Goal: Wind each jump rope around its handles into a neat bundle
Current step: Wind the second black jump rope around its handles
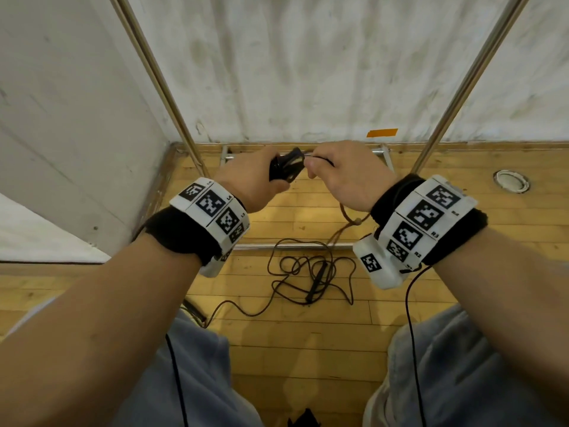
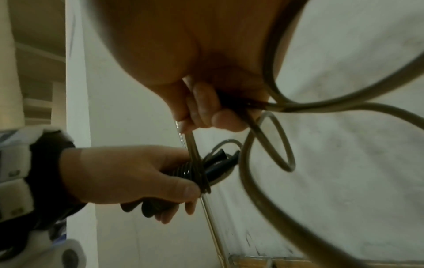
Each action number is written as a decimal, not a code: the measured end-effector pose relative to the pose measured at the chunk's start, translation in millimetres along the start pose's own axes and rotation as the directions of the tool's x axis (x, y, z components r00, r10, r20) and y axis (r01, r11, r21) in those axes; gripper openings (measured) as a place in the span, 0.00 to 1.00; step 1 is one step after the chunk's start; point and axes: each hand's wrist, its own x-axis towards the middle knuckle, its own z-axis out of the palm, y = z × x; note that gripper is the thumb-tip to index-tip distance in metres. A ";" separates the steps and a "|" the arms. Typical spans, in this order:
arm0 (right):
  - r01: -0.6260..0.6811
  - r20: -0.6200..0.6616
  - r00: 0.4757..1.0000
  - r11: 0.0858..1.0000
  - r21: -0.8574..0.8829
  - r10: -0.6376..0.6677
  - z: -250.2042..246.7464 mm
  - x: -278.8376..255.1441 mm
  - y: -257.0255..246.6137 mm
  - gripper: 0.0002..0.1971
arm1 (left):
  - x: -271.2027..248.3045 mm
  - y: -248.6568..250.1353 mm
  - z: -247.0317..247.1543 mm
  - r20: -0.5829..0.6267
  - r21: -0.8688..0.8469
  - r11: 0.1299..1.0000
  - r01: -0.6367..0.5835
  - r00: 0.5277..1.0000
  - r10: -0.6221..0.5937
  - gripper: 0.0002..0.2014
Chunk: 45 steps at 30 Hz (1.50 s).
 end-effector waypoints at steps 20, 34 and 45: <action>-0.214 -0.022 0.974 0.954 0.212 0.224 -26.1 7.4 21.3 0.23 | -32.3 36.5 -9.4 -0.105 -0.122 0.937 -0.328 0.943 0.316 0.12; -0.325 0.292 0.945 0.494 0.807 0.145 14.3 9.1 9.6 0.15 | -29.5 37.1 -26.3 -0.288 -0.791 0.579 -0.196 0.955 -0.069 0.14; -0.304 0.231 0.919 0.947 -0.102 0.320 13.3 3.9 29.3 0.13 | -7.8 5.0 -36.4 -0.414 -0.762 0.641 -0.092 0.830 -0.373 0.13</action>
